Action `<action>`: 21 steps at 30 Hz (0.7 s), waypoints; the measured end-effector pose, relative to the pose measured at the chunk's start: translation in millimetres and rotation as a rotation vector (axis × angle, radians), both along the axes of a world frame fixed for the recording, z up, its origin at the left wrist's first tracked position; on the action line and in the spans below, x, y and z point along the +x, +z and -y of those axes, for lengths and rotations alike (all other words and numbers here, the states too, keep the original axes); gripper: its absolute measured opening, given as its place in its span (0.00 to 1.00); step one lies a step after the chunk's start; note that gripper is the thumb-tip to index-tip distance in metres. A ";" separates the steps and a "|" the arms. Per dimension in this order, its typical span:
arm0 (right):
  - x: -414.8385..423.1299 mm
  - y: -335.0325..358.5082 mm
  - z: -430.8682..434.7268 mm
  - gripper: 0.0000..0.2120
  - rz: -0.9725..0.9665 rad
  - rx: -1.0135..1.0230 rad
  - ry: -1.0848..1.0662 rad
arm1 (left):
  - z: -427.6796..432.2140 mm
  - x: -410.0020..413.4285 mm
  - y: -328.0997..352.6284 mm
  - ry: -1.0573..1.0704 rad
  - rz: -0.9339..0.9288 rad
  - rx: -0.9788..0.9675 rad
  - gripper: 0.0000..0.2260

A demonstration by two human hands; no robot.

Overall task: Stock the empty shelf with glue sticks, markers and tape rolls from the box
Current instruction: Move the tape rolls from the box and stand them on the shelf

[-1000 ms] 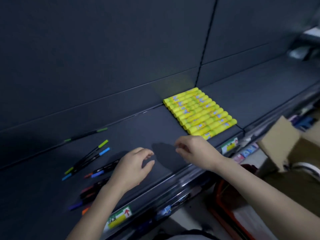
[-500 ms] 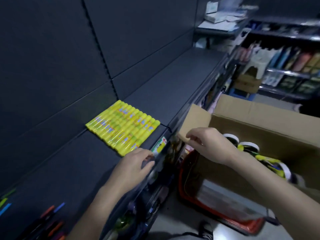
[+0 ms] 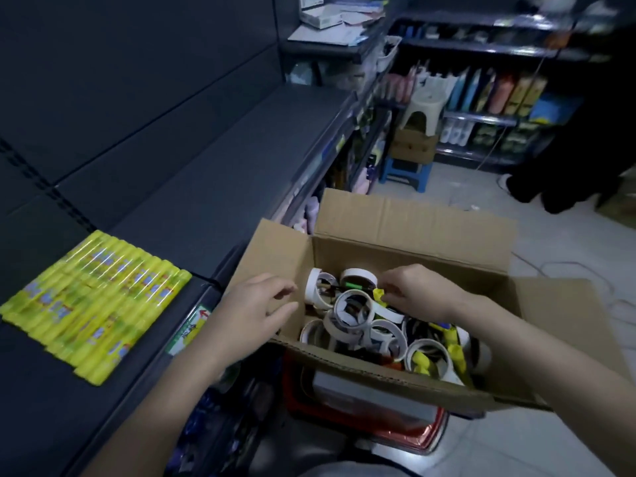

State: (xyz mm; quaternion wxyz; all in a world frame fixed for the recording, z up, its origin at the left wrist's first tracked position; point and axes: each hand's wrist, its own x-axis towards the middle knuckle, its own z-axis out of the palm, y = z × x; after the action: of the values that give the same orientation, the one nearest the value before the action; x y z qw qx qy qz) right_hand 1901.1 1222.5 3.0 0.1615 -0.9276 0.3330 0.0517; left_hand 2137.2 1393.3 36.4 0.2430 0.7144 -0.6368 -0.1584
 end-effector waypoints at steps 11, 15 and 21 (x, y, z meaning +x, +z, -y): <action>-81.4 -57.9 30.3 0.08 -0.230 0.204 -0.085 | 95.3 -55.3 -12.5 -0.283 0.254 0.378 0.19; -89.1 -66.6 26.9 0.10 -0.220 0.243 -0.113 | 116.9 -63.1 -36.6 -0.398 0.353 0.561 0.19; -100.3 -75.6 20.7 0.13 -0.207 0.297 -0.170 | 143.6 -69.0 -92.6 -0.525 0.518 0.740 0.17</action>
State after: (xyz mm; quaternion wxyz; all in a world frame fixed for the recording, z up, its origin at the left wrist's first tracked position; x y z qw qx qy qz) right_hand 1800.8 1201.8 -72.7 0.2653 -0.8518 0.4135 0.1817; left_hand 2068.3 1249.6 -56.2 -0.2392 0.5845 -0.7352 -0.2464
